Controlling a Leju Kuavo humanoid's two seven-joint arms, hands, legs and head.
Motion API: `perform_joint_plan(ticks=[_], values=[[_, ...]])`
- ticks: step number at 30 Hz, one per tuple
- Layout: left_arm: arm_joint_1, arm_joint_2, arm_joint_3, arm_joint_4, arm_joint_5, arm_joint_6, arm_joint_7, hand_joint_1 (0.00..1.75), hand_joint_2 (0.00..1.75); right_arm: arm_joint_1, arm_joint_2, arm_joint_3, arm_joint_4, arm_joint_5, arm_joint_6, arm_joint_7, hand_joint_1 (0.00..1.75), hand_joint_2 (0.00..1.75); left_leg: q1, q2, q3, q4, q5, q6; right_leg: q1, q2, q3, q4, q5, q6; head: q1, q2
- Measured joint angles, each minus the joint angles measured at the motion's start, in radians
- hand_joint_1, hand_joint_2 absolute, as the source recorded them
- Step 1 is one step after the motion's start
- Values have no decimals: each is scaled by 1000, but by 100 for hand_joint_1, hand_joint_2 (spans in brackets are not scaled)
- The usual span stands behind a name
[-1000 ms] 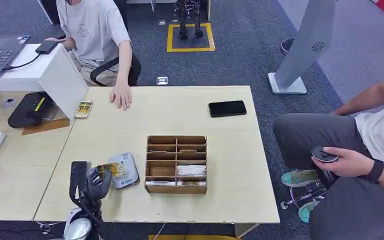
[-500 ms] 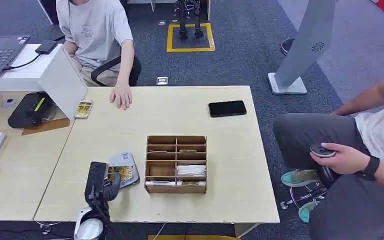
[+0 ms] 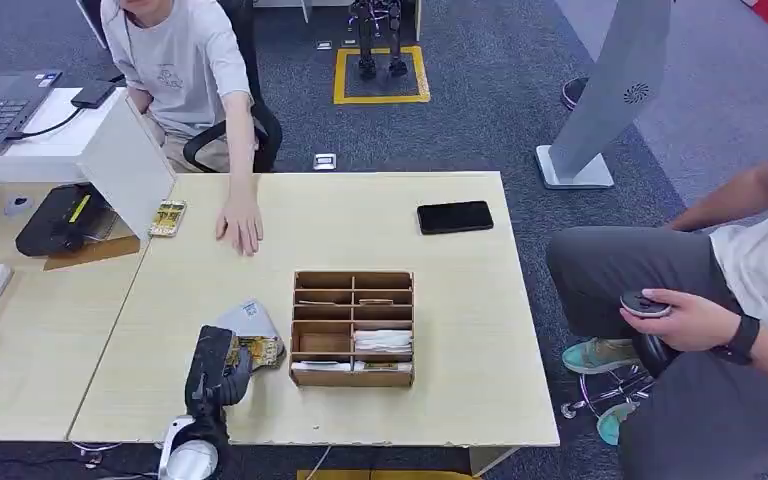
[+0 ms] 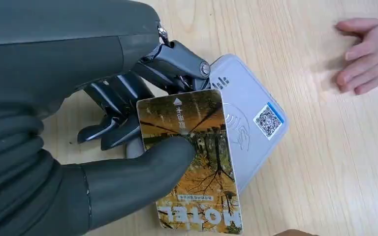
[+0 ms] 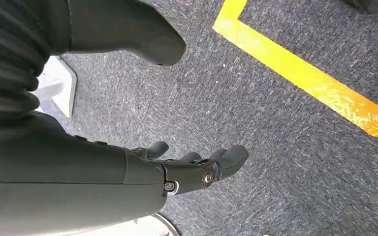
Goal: Pass the card to the sensor for recognition and then transmit it.
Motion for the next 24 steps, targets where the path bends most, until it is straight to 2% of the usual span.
perform_joint_plan(ticks=[18, 21, 24], values=[[0, -1, 0, 0, 1, -13, 1, 175, 175, 0, 2, 0, 0, 0, 0, 0, 0, 175, 0, 0, 0, 0, 0, 0, 0, 0, 0, 0, 0, 0, 0, 0], [0, 0, 0, 0, 73, -49, -7, 175, 175, 0, 2, 0, 0, 0, -2, 0, 0, 175, 0, 0, 0, 0, 0, 0, 0, 0, 0, 0, 0, 0, 0, 0], [-1, 9, 9, -20, 208, -89, -26, 175, 175, 0, 2, 0, 0, 0, -4, -2, 0, 175, 0, 0, 0, 0, 0, 0, 0, 0, 0, 0, 0, 0, 0, 0]])
